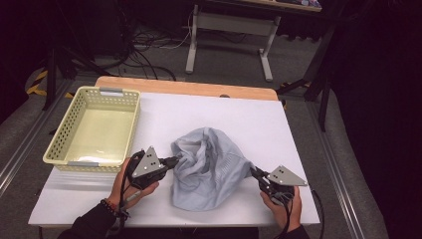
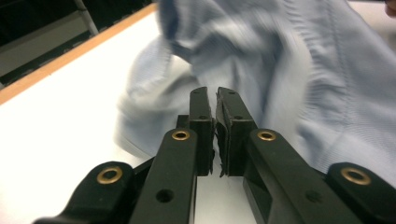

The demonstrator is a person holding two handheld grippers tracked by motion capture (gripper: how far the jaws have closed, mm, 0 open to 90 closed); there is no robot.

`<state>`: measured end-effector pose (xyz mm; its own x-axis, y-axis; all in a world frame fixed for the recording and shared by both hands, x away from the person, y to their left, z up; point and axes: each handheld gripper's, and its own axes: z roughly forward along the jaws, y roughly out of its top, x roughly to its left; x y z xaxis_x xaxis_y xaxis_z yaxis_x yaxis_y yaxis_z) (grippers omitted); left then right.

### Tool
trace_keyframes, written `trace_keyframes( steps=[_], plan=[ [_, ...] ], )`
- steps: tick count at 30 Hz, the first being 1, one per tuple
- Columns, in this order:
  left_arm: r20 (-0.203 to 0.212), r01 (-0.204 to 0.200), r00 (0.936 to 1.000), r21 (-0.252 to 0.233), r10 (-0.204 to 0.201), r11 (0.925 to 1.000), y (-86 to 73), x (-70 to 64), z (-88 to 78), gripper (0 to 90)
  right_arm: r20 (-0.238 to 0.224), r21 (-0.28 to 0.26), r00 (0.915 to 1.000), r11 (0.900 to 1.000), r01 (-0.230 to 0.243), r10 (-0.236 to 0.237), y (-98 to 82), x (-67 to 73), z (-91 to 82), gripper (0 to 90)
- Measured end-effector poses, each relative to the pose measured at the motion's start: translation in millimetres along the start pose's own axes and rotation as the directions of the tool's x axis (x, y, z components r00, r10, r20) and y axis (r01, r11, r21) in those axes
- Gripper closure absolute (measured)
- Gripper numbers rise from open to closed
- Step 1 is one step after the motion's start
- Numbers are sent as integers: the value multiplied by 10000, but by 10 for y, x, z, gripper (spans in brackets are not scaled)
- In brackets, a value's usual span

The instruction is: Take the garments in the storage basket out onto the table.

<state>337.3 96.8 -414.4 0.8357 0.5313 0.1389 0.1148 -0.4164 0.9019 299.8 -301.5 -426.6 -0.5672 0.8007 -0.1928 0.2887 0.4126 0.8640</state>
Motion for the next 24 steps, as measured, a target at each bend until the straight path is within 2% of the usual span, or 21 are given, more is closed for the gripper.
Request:
trace_keyframes(
  steps=[3,5,6,8,9,10,12,13,15,16,18,20,22,24],
  plan=[
    [64,74,10000,2,-74,10000,21,15,19,868,102,57,9999,9999,-135,134,-60,-24,-53,868],
    [119,-198,9997,148,196,9997,43,-36,45,828,45,220,9999,9997,-116,115,-87,-25,-74,852],
    [218,-226,9995,159,222,9996,58,-69,56,804,21,300,10000,9995,-62,62,-90,-22,-75,807],
    [370,-505,9981,208,497,9985,103,-174,69,733,161,312,9998,9995,-81,76,-76,-28,-93,659],
    [504,-619,9969,245,606,9978,123,-225,70,684,179,276,9996,9993,-235,230,-61,-43,-113,612],
    [612,-645,9961,246,629,9976,136,-268,71,638,101,220,9992,9990,-398,396,-38,-59,-139,572],
    [764,-746,9945,310,721,9967,172,-407,78,539,190,215,9993,9992,-336,332,34,-71,-205,524],
    [764,-746,9945,310,721,9967,172,-407,78,482,190,215,9993,9992,-336,332,34,-71,-205,524],
    [919,-1016,9911,494,968,9936,183,-507,117,456,284,-357,9994,9992,-202,212,159,-70,-329,500],
    [928,-1046,9908,595,988,9927,181,-543,151,401,255,-750,9995,9971,-165,184,238,-66,-380,490],
    [911,-1166,9900,1037,1073,9878,153,-563,289,398,118,-1031,9998,9945,-159,172,318,-49,-373,466],
    [1007,-1108,9900,1172,992,9869,134,-547,346,399,46,-1072,9999,9942,-129,135,340,-37,-356,456],
    [940,-1055,9913,1436,925,9840,110,-498,434,464,-163,-949,9994,9951,293,-310,393,6,-252,428],
    [784,-1120,9919,1710,998,9789,103,-446,516,524,-297,-693,9990,9971,325,-346,387,1,-155,415]
  ],
)
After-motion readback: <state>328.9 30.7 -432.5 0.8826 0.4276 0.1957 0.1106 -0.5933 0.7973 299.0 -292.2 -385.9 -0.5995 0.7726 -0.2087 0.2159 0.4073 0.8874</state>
